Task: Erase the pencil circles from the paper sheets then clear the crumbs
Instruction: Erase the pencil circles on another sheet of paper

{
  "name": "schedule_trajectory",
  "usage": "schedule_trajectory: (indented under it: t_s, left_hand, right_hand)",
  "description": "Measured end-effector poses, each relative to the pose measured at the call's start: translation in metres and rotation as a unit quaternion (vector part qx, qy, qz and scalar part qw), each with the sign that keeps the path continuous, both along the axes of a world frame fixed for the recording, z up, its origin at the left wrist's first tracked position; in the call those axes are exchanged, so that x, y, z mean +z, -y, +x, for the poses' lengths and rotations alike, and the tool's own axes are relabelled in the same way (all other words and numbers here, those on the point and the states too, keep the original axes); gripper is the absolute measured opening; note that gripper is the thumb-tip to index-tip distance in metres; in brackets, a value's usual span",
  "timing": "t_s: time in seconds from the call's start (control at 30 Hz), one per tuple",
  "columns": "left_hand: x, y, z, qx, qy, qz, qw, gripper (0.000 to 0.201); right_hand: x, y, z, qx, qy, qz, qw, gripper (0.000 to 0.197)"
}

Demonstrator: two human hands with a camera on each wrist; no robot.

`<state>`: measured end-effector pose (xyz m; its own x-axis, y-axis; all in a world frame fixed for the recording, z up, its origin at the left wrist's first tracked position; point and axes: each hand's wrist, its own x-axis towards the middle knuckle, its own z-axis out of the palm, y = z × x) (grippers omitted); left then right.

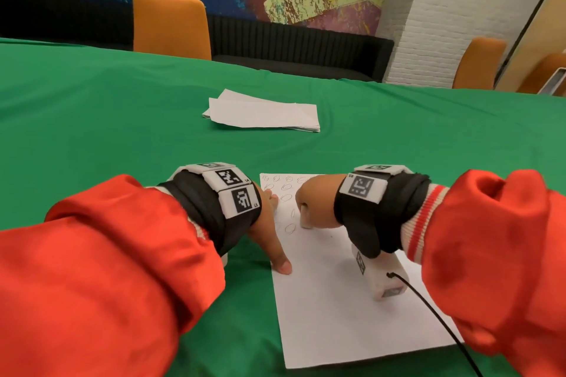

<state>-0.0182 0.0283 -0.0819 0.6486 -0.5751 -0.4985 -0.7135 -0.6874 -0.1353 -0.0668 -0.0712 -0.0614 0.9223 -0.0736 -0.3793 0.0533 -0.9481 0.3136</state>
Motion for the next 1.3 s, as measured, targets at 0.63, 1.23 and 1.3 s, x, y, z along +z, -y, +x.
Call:
schedule_trajectory:
  t_s: [0.63, 1.23, 1.3]
  left_hand:
    - [-0.013, 0.002, 0.016, -0.036, 0.024, 0.008, 0.999, 0.127]
    - [-0.014, 0.001, 0.015, -0.043, 0.039, -0.028, 0.998, 0.116]
    - [-0.013, 0.001, 0.014, -0.046, 0.039, -0.03, 0.998, 0.115]
  right_hand:
    - [-0.002, 0.006, 0.01, -0.016, 0.04, 0.086, 0.995, 0.026]
    - [-0.002, 0.003, 0.018, -0.029, 0.043, 0.117, 0.992, 0.026]
    - [-0.004, 0.002, 0.018, -0.024, 0.039, 0.12, 0.992, 0.025]
